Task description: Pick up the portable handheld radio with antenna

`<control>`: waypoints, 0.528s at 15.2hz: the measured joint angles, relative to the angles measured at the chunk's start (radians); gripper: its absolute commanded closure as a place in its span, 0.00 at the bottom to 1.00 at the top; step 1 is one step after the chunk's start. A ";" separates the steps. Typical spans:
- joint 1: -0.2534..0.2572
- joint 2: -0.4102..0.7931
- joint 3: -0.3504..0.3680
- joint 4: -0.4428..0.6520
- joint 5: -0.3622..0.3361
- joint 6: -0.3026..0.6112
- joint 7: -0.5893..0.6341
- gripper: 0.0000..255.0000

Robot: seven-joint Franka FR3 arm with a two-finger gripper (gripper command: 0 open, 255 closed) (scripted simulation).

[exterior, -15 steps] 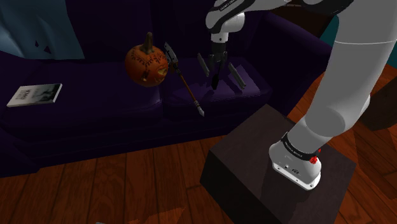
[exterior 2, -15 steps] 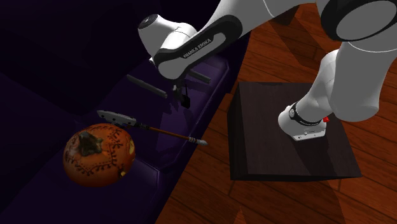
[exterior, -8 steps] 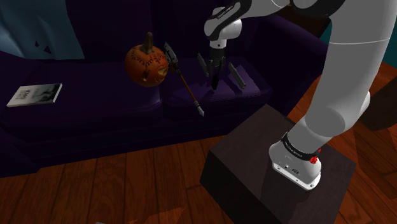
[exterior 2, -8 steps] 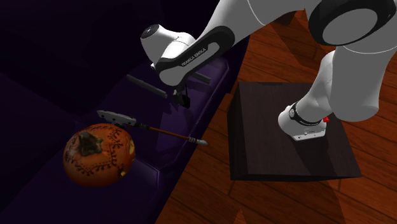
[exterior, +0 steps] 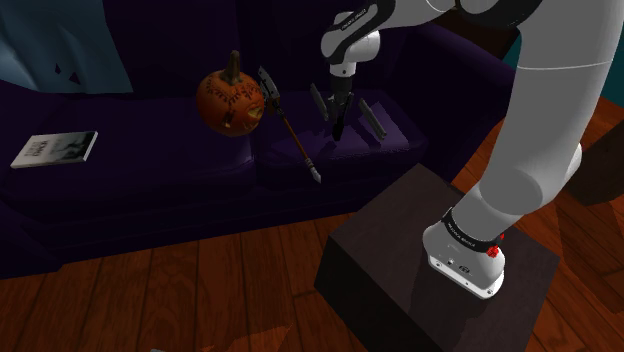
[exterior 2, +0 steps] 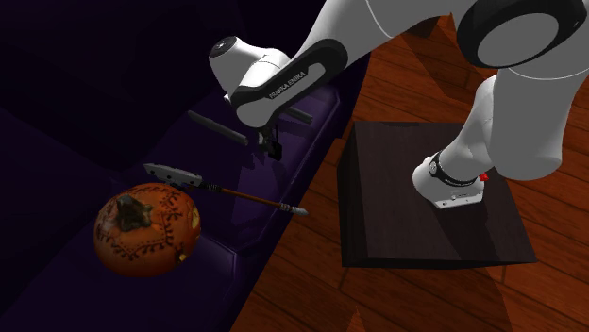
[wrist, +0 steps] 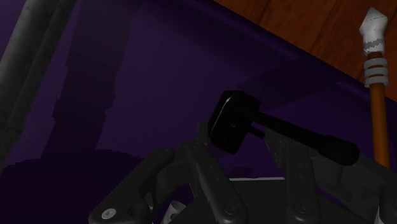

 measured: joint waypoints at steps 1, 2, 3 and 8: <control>0.000 0.000 0.000 0.000 0.000 0.000 0.000 1.00; 0.000 0.000 0.000 0.001 0.000 0.000 0.000 1.00; 0.000 0.000 0.000 0.000 0.000 0.000 0.001 1.00; 0.002 -0.035 -0.002 0.007 -0.005 -0.043 0.007 1.00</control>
